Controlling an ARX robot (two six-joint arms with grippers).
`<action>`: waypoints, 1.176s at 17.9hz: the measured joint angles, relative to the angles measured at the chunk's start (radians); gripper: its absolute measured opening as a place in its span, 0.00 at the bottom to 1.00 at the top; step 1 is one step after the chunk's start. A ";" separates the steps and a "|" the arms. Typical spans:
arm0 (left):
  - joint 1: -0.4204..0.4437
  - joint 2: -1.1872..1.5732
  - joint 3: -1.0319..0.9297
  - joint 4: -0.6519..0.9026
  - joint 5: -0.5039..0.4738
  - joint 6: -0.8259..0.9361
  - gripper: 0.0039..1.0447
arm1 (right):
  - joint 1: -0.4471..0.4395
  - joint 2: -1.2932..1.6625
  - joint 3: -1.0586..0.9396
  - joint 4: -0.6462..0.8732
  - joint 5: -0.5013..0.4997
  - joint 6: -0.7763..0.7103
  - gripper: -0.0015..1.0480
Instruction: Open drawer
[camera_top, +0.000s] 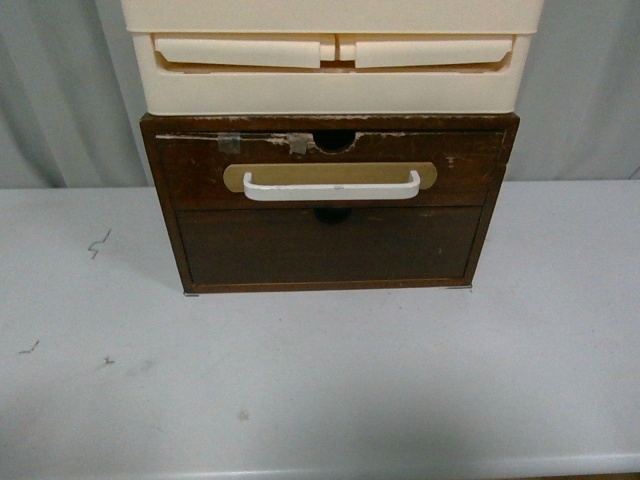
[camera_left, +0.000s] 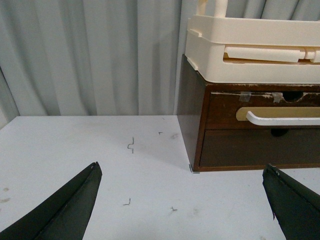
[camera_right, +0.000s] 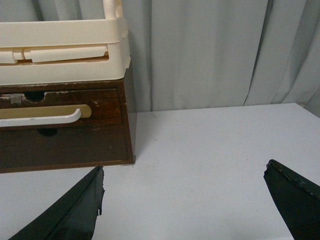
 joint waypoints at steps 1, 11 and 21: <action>0.000 0.000 0.000 0.000 0.000 0.000 0.94 | 0.000 0.000 0.000 0.000 0.000 0.000 0.94; 0.000 0.000 0.000 0.000 0.000 0.000 0.94 | 0.000 0.000 0.000 0.000 0.000 0.000 0.94; 0.000 0.000 0.000 0.000 0.000 0.000 0.94 | 0.000 0.000 0.000 0.000 0.000 0.000 0.94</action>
